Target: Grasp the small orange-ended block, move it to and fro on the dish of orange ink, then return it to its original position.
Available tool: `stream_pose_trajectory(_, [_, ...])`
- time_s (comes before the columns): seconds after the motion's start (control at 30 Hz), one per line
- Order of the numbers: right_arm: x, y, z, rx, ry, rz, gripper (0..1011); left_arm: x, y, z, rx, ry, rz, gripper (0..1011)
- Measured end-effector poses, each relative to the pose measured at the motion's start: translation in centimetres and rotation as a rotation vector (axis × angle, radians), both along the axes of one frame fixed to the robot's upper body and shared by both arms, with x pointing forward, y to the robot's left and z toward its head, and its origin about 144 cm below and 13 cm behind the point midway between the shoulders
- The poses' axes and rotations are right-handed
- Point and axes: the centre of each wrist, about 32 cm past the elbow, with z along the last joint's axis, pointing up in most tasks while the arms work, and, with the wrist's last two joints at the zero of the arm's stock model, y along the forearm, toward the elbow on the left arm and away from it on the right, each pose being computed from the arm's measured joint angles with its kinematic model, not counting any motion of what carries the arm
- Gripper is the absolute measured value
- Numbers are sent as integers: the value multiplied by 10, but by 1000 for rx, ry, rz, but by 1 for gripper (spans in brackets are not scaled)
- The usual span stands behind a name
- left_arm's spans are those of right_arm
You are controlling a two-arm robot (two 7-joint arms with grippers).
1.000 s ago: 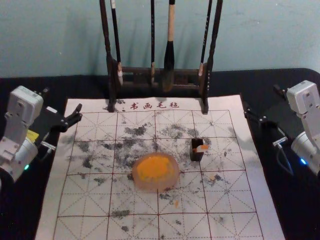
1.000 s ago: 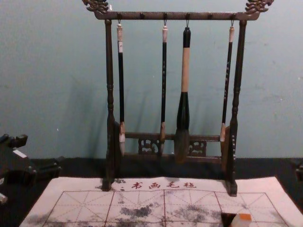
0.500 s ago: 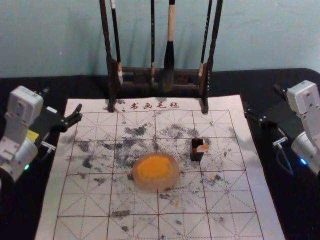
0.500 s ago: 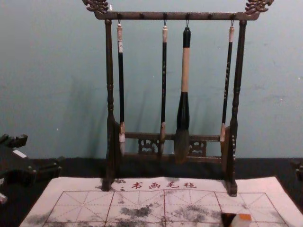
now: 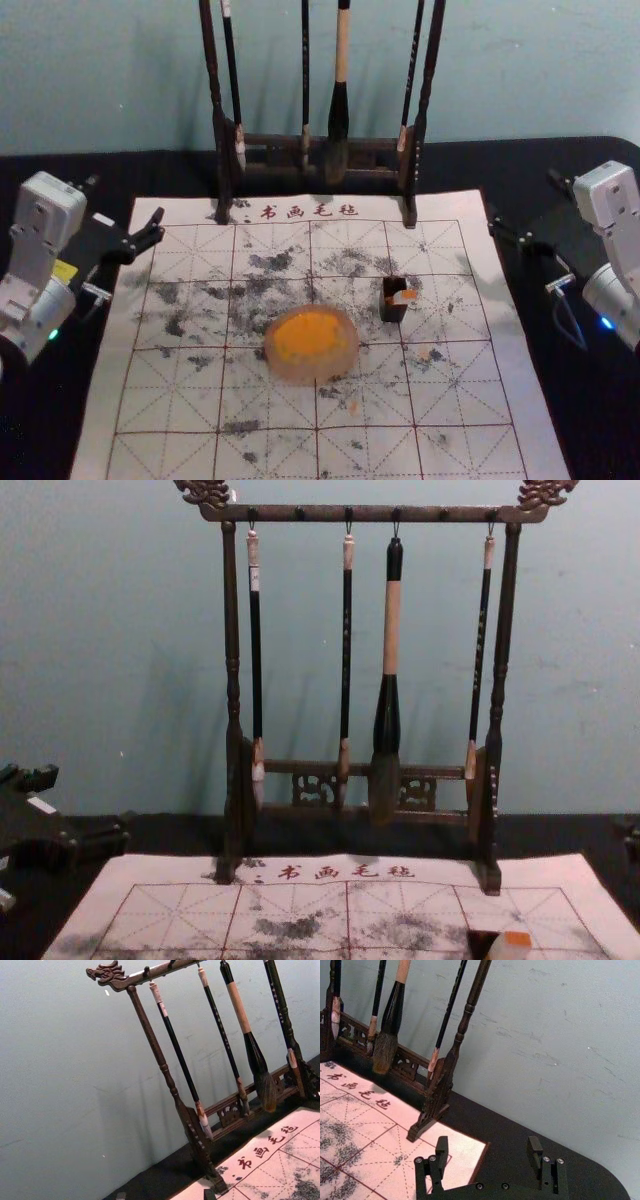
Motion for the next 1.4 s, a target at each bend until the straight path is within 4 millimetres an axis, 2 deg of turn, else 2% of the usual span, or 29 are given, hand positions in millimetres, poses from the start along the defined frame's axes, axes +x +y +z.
stream_pose_trajectory(0.13, [-2, -3, 0, 7, -2, 51, 1002, 0, 0, 0, 0, 0, 0, 1001])
stream_pose_trajectory(0.47, [-20, -18, 3, 23, 28, 345, 1002, 0, 0, 0, 0, 0, 0, 1001])
stream_pose_trajectory(0.7, [-24, -31, 1, 9, 50, 551, 1000, 0, 0, 0, 0, 0, 0, 1001])
stream_pose_trajectory(0.87, [-16, -34, 0, -17, 72, 657, 1002, 0, 0, 0, 0, 0, 0, 1001])
stream_pose_trajectory(1.07, [4, -31, -2, -64, 87, 765, 1000, 0, 0, 0, 0, 0, 0, 1001])
stream_pose_trajectory(1.4, [32, -19, -10, -102, 107, 821, 1000, 0, 0, 0, 0, 0, 0, 1001])
